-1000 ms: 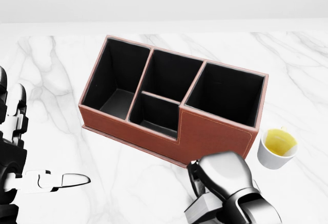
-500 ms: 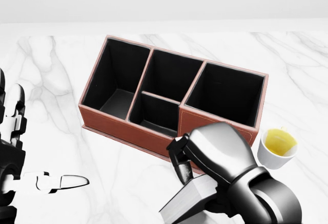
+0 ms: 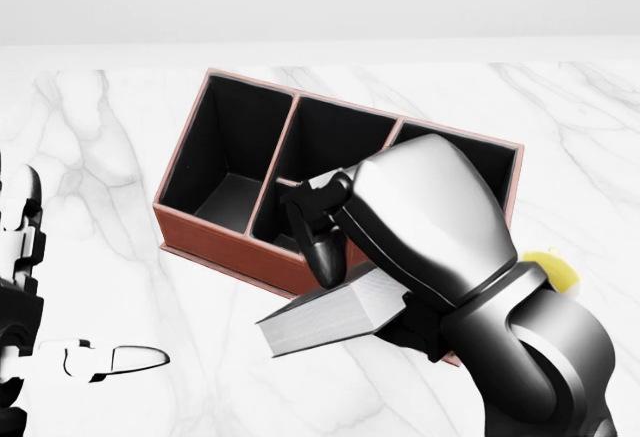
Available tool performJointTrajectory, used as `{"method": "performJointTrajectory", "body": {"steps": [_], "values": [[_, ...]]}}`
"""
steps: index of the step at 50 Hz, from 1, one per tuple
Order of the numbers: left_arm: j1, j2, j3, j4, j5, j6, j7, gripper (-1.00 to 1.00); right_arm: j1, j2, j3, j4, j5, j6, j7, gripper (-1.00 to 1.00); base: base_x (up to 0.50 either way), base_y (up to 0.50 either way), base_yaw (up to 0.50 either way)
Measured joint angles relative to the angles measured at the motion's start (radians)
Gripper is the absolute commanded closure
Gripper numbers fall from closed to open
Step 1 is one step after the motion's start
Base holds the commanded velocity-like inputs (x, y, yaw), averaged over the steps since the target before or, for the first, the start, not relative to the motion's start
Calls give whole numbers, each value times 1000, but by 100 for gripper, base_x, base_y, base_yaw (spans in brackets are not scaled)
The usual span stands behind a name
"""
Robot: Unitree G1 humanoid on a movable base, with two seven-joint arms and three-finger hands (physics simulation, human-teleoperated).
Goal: Pick up the book and place it in the right compartment of the caddy.
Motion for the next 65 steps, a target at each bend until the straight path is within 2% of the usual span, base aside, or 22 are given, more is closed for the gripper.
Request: {"method": "performJointTrajectory", "body": {"steps": [13, 21, 33, 48, 54, 65], "values": [[8, -4, -2, -7, 1, -2, 1, -100, -122, 13, -8, -64, 21, 0, -34, 100, 0, 0, 0], [10, -6, -5, -9, 1, -4, 3, -100, -238, -6, -36, -60, 16, 0, -94, 100, 0, 0, 0], [11, -7, -7, -10, 0, -7, 3, -100, -432, -81, -87, 57, 11, 0, -166, 100, 0, 0, 0], [11, -7, -9, -9, -2, -11, 2, -100, -637, -199, -133, 332, 1, 0, -227, 100, 0, 0, 0], [11, -6, -9, -8, -3, -14, -1, -100, -703, -240, -139, 479, -5, 0, -187, 100, 0, 0, 0], [11, -5, -9, -8, 1, -17, -4, -100, -763, -267, -136, 654, -10, 0, -31, 100, 0, 0, 0]]}}
